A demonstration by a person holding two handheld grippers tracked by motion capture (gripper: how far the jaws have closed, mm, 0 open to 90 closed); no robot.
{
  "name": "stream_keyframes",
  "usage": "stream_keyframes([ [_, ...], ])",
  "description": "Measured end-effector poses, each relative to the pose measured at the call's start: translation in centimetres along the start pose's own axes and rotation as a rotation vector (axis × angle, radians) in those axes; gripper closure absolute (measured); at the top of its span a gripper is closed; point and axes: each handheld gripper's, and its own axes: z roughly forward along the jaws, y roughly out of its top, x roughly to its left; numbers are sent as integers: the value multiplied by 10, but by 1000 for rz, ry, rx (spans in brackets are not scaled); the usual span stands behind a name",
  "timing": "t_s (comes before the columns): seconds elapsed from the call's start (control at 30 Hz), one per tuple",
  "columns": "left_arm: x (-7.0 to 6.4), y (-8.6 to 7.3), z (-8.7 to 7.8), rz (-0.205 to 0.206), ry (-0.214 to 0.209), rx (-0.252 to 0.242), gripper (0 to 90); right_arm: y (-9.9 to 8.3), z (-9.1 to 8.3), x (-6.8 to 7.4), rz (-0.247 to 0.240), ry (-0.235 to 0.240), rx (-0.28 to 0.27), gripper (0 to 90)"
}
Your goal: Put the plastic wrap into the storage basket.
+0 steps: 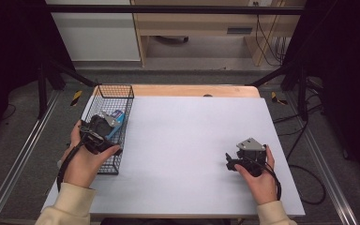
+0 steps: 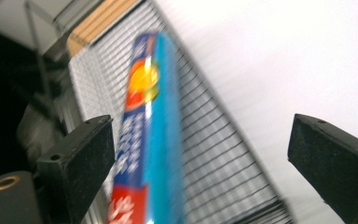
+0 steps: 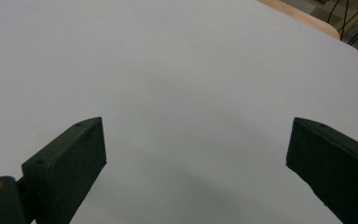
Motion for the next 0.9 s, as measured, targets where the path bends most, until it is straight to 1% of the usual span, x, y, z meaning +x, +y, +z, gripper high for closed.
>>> stream_keyframes([
  [0.03, -4, 2, 0, 8, -15, -25, 67, 0, -2, 1, 3, 0, -3, 50],
  [0.07, -9, 6, 0, 19, -39, -48, 67, 0, -3, 1, 3, -6, -10, 50],
  [0.13, -17, 10, 1, 37, -74, -84, 65, 0, -6, 2, 2, -16, -15, 49],
  [0.2, -26, 15, 4, 71, -111, -114, 63, 0, -8, 3, 11, -21, -21, 49],
  [0.27, -34, 18, 6, 87, -144, -143, 59, -1, -12, 3, 12, -36, -27, 49],
  [0.3, -40, 19, 9, 99, -161, -165, 59, -2, -13, 3, 14, -39, -29, 49],
  [0.4, -51, 21, 15, 123, -190, -205, 58, -3, -17, 4, 26, -53, -31, 49],
  [0.5, -63, 23, 26, 134, -225, -224, 58, -4, -19, 6, 30, -62, -35, 48],
  [0.57, -71, 22, 36, 131, -258, -239, 58, -5, -20, 6, 29, -62, -31, 46],
  [0.63, -78, 22, 44, 133, -274, -247, 58, -6, -21, 6, 34, -57, -28, 45],
  [0.67, -82, 21, 49, 138, -279, -260, 58, -7, -20, 6, 31, -56, -28, 44],
  [0.73, -88, 19, 58, 146, -306, -276, 58, -9, -20, 5, 40, -52, -28, 45],
  [0.8, -94, 14, 68, 136, -341, -323, 61, -10, -20, 3, 49, -44, -24, 44],
  [0.83, -97, 10, 72, 147, -351, -344, 62, -11, -20, 3, 46, -45, -20, 44],
  [0.87, -98, 7, 75, 161, -352, -362, 62, -12, -20, 2, 55, -45, -17, 44],
  [0.9, -99, 3, 77, 160, -357, -394, 62, -13, -21, 1, 52, -44, -19, 45],
])
